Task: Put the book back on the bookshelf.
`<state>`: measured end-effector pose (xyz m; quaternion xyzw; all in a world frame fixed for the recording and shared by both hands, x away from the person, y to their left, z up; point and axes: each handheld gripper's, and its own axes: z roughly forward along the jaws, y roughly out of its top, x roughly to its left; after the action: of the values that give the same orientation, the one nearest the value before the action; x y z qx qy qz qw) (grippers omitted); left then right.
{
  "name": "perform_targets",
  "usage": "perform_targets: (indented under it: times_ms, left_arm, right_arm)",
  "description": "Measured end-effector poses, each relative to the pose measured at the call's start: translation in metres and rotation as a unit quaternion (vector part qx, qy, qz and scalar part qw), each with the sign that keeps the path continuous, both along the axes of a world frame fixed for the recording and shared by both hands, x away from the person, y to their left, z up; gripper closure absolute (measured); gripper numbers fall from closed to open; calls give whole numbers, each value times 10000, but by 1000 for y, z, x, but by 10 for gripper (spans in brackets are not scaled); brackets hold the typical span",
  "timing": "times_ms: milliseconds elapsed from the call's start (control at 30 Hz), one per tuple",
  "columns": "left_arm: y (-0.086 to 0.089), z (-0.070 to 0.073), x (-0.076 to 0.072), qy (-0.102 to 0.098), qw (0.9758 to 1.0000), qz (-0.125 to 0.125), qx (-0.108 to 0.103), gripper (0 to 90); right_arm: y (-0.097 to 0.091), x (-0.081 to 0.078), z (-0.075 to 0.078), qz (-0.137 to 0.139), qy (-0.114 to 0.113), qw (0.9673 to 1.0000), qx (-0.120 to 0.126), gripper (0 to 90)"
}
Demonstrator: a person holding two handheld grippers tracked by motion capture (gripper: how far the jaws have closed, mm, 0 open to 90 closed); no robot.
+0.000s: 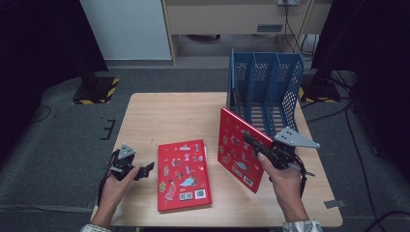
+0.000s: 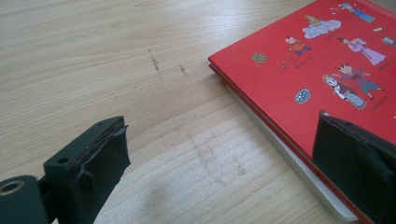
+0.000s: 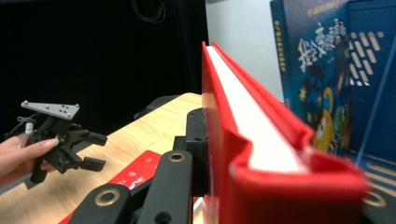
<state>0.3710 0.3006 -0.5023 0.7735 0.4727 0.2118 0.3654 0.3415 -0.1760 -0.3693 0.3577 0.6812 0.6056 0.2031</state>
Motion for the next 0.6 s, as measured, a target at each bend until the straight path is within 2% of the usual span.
perform_targets:
  times_ms: [300, 600]
  left_arm:
    - [-1, 0, 0, -5, 10000, -11, 3, 28]
    - [0, 0, 1, -8, 10000, -15, 17, 28]
  right_arm:
    - [-22, -14, 2, -148, -1, 9999, -1, 797]
    - [-42, -25, 12, -274, 61, 9995, 138, 797]
